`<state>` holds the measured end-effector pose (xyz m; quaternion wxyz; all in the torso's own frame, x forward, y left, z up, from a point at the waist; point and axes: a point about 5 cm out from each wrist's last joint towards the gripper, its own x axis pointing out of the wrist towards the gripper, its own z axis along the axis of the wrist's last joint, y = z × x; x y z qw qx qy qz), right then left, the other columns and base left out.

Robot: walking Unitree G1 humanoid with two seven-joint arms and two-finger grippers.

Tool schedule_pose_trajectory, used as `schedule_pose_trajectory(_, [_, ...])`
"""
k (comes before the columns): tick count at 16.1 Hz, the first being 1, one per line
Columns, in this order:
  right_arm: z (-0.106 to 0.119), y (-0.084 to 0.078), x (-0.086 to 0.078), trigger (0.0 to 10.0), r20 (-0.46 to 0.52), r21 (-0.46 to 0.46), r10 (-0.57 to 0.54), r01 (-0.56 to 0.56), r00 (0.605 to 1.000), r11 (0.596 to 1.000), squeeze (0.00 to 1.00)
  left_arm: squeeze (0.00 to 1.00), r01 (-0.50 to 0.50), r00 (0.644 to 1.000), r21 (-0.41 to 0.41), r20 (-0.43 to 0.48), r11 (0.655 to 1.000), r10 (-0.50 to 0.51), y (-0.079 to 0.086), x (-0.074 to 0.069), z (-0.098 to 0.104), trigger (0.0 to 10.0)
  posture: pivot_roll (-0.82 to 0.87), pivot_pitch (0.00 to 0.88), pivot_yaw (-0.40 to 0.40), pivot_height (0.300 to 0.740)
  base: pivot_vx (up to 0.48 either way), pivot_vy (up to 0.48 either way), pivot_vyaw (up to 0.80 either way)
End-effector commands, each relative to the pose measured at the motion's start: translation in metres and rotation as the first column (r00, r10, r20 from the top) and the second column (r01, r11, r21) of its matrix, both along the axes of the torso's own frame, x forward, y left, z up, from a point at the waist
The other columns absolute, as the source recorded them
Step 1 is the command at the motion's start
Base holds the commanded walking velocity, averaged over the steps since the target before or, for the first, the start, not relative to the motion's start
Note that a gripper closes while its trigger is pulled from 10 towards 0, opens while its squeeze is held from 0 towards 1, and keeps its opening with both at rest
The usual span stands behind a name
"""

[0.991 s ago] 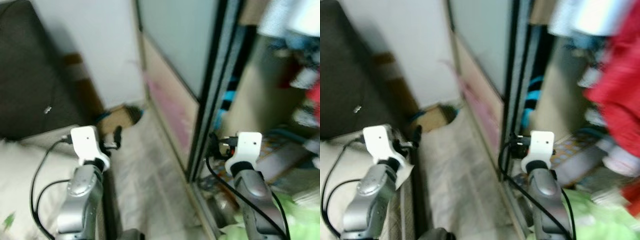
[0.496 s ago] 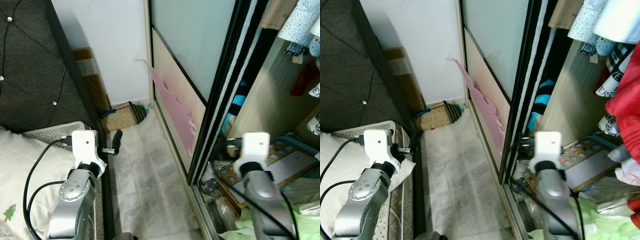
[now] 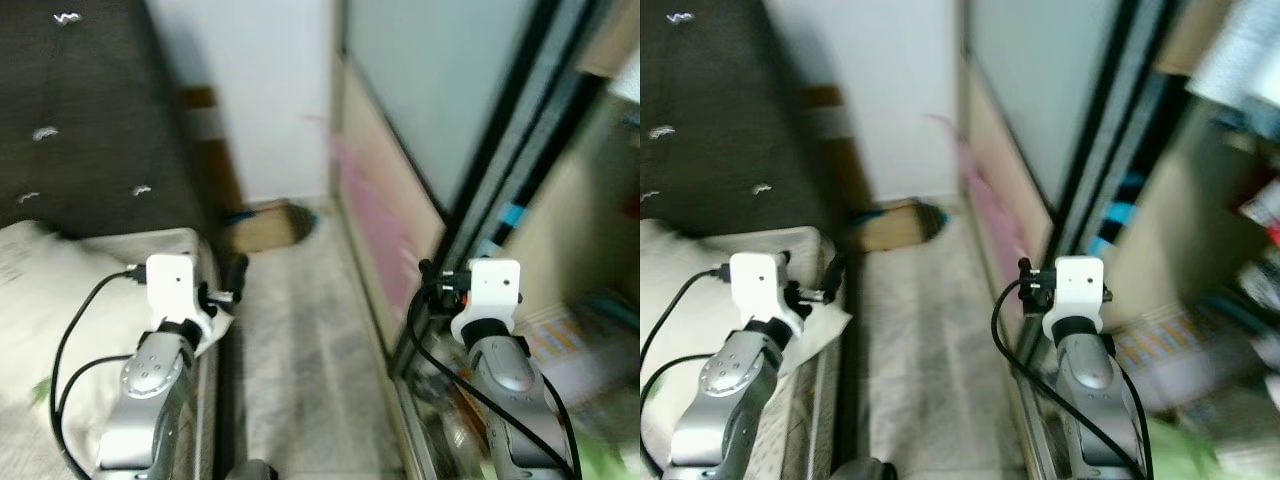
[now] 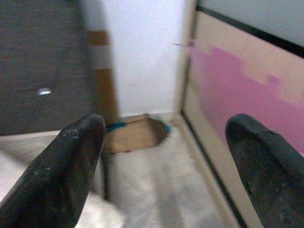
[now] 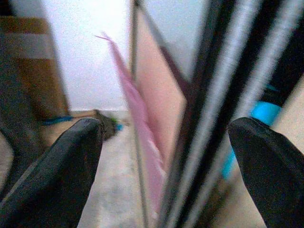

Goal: Clean up the room

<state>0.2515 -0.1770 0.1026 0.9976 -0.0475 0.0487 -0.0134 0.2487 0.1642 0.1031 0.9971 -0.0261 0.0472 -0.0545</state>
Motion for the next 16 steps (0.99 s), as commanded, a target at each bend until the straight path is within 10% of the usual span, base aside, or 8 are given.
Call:
schedule_pose_trajectory(1, [0.003,-0.004,-0.001,10.0,0.011,0.004,-0.018,0.018,1.0,1.0,0.0,0.0,-0.013,1.0,0.005,0.0,1.0,0.013,0.001,0.0,-0.001,10.0,-0.07,0.0,0.03,0.74,0.0,0.0,0.8])
schedule_pose_trajectory(7, [-0.001,-0.003,0.002,10.0,-0.007,0.0,-0.001,0.001,1.0,1.0,0.0,0.0,-0.019,0.999,0.079,0.036,0.997,0.017,0.006,0.005,0.0,10.0,-0.06,0.0,0.017,0.74,0.0,0.0,0.8])
schedule_pose_trajectory(16, [0.007,0.002,0.013,10.0,0.039,-0.021,0.029,-0.028,0.999,0.999,0.0,0.0,-0.043,0.999,-0.031,0.022,0.999,0.043,0.006,0.004,0.002,10.0,-0.07,0.0,0.032,0.74,0.0,0.0,0.8])
